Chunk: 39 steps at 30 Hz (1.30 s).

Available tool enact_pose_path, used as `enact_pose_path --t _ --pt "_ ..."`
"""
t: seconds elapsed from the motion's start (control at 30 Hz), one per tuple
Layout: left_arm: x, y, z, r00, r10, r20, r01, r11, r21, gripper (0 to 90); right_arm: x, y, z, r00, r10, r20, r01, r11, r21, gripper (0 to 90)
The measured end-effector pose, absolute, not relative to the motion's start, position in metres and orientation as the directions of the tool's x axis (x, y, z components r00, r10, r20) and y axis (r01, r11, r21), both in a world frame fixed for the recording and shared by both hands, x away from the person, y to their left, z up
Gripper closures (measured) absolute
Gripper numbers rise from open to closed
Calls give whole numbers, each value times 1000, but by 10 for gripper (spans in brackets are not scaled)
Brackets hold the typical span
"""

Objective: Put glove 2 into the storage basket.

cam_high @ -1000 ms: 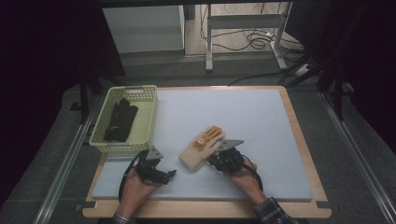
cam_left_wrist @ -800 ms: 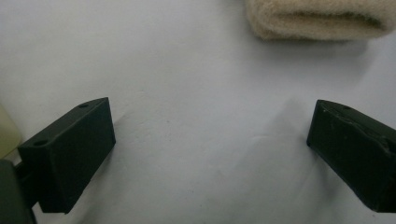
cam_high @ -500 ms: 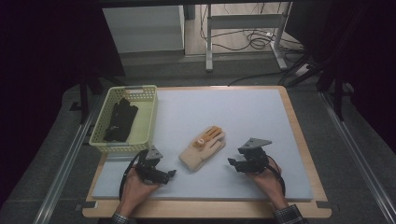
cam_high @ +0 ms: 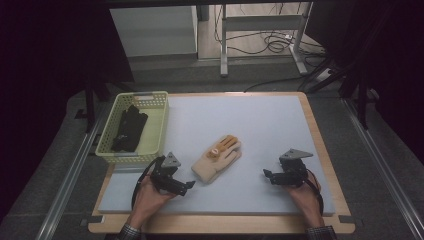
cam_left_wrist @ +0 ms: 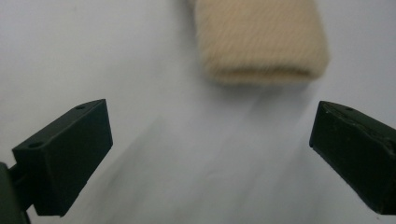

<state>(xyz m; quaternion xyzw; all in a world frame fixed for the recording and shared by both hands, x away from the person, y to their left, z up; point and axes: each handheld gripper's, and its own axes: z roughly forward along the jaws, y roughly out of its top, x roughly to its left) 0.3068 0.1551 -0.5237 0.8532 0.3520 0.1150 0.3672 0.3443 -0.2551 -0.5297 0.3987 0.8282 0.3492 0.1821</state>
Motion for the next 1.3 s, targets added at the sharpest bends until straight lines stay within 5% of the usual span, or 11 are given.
enact_pose_path --t 0.43,0.93,1.1,1.3 --pt "350 97 -503 767 639 -60 498 -533 684 0 343 -254 -531 -615 787 -39 521 444 729 184" --pt "382 39 -528 772 635 18 515 -642 567 0 342 -254 -531 -616 787 -40 520 445 729 185" --pt "390 42 -532 762 647 -33 545 -612 573 0 342 -254 -531 -616 787 -42 520 446 729 184" --pt "381 39 -525 783 621 -31 525 -633 570 215 342 -254 -532 -615 787 -44 519 446 729 184"
